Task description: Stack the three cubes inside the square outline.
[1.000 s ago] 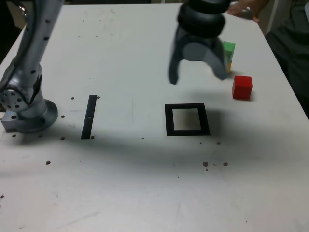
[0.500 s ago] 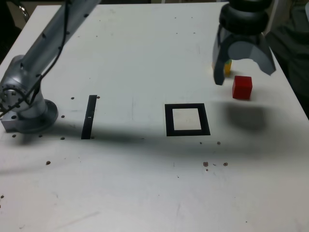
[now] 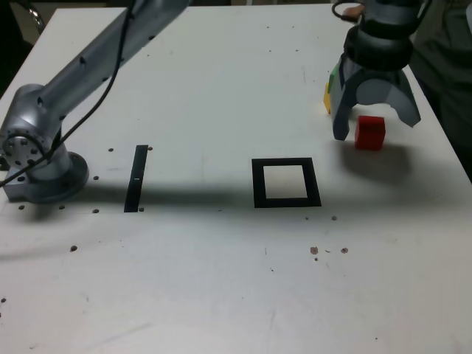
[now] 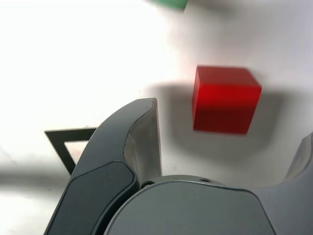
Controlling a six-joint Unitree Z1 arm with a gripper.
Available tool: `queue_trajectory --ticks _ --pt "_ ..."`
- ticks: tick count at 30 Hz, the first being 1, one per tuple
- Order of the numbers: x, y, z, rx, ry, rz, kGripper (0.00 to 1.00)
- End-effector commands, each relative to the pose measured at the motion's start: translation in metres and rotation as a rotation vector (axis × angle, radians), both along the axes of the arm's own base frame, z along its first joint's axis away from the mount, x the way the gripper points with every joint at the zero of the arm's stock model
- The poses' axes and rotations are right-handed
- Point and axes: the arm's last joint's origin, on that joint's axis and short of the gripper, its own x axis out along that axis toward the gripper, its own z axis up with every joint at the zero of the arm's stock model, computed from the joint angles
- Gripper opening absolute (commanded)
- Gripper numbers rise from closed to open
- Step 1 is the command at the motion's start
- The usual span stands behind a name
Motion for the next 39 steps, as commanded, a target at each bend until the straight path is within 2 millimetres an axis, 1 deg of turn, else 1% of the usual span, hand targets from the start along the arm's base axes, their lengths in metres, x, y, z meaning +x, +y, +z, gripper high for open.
queue_trajectory --ticks 1,6,10,12,14,18,20,21,39 --pt "0.001 0.005 -0.006 -0.005 0.016 0.005 0.98" --pt "0.007 0.011 -0.018 -0.012 0.027 0.012 0.93" --pt "0.011 0.012 -0.025 -0.018 0.025 0.014 0.81" --pt "0.013 0.012 -0.027 -0.019 0.023 0.017 0.73" --pt "0.015 0.012 -0.028 -0.018 0.020 0.020 0.62" --pt "0.017 0.013 -0.027 -0.010 0.003 0.015 0.36" --pt "0.018 0.013 -0.025 -0.007 -0.006 0.010 0.27" --pt "0.019 0.013 -0.025 -0.006 -0.009 0.007 0.24" --pt "0.017 0.011 -0.022 -0.008 -0.007 0.004 0.23"
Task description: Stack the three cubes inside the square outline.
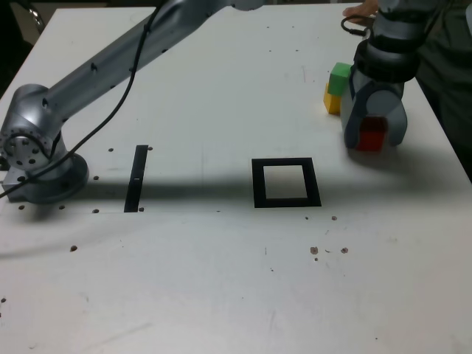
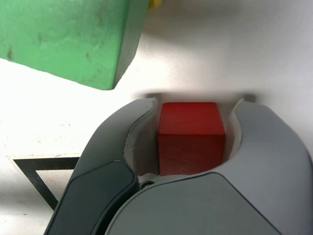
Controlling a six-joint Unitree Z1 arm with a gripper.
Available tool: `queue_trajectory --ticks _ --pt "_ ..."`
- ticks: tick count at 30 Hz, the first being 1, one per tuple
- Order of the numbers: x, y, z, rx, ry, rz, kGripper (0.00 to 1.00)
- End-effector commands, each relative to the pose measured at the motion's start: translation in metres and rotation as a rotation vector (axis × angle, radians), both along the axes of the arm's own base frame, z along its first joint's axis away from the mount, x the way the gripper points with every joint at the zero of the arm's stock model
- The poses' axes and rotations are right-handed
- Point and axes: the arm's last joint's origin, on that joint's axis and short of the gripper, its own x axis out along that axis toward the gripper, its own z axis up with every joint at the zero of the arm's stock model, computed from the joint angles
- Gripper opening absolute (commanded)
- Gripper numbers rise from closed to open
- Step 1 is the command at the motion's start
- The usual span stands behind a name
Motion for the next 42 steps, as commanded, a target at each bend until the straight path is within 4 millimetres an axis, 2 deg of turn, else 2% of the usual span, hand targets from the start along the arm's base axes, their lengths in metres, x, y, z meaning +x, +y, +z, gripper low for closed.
queue_trajectory --ticks 1,11,19,24,35,42 --pt "-0.002 -0.002 0.002 -0.002 0.009 -0.004 0.23" --pt "-0.016 -0.015 0.026 -0.001 0.008 -0.019 0.22" --pt "-0.050 -0.027 0.051 -0.015 0.041 0.006 0.22" --pt "-0.076 -0.032 0.060 -0.019 0.043 0.023 0.22" --pt "-0.131 -0.044 0.056 -0.054 -0.003 0.051 0.22" --pt "-0.152 -0.051 0.047 -0.062 0.002 0.048 0.22"
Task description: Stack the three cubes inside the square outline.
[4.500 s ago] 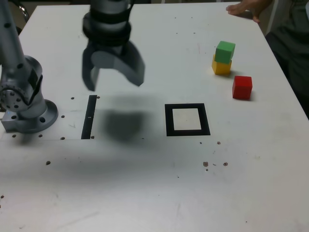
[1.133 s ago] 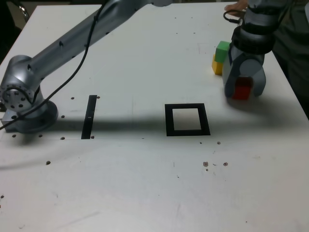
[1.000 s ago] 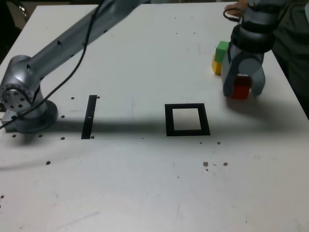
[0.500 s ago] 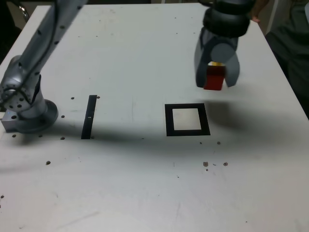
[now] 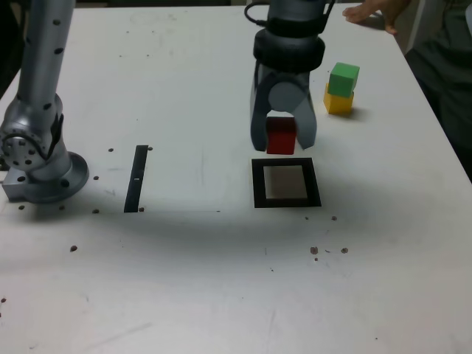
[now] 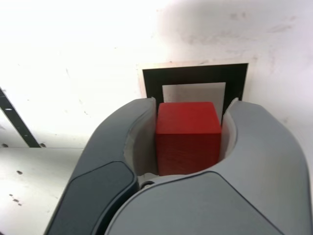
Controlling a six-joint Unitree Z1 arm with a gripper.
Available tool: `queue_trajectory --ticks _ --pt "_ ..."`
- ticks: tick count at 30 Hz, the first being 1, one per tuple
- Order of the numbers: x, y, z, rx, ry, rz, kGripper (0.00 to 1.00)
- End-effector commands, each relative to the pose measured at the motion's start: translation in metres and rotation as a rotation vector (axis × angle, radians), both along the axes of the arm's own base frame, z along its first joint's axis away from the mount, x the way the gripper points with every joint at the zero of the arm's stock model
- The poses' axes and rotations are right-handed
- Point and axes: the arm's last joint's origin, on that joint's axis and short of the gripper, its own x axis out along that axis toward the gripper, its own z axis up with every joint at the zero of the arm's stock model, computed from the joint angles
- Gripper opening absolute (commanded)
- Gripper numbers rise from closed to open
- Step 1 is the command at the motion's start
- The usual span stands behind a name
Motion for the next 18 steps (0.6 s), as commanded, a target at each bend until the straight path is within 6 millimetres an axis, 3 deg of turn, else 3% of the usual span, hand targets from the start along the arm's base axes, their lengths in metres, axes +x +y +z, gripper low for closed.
queue_trajectory --ticks 1,18 --pt "-0.005 -0.005 0.000 0.001 -0.011 -0.004 0.22" --pt "0.002 -0.026 -0.026 -0.013 -0.002 -0.026 0.22"
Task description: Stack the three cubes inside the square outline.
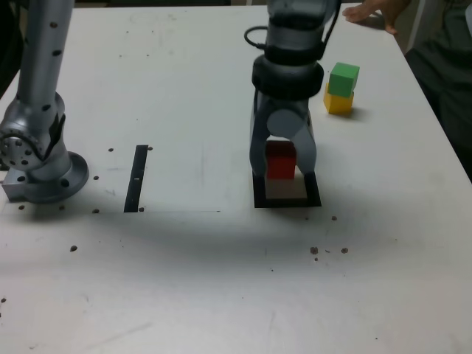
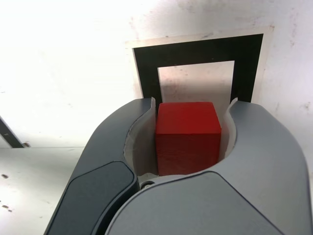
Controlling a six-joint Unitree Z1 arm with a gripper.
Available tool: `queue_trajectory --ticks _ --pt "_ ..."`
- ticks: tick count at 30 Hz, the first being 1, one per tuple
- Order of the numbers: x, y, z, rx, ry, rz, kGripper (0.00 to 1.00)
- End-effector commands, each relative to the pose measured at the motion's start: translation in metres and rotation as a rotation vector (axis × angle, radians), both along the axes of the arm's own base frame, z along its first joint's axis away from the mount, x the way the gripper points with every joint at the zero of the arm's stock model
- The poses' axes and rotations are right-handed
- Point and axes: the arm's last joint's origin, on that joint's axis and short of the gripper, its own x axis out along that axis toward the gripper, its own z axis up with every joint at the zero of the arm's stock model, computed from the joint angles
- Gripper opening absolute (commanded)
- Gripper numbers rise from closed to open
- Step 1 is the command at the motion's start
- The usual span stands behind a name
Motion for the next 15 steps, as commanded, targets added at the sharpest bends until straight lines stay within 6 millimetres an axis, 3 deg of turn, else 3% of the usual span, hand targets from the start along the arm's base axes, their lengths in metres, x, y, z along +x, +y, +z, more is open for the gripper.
queue_trajectory --ticks 1,13,15 --pt "0.002 -0.002 -0.005 -0.004 0.007 -0.001 0.22" --pt "0.012 -0.005 -0.020 -0.012 0.028 -0.009 0.23" --pt "0.012 -0.006 -0.021 -0.013 0.029 -0.010 0.26"
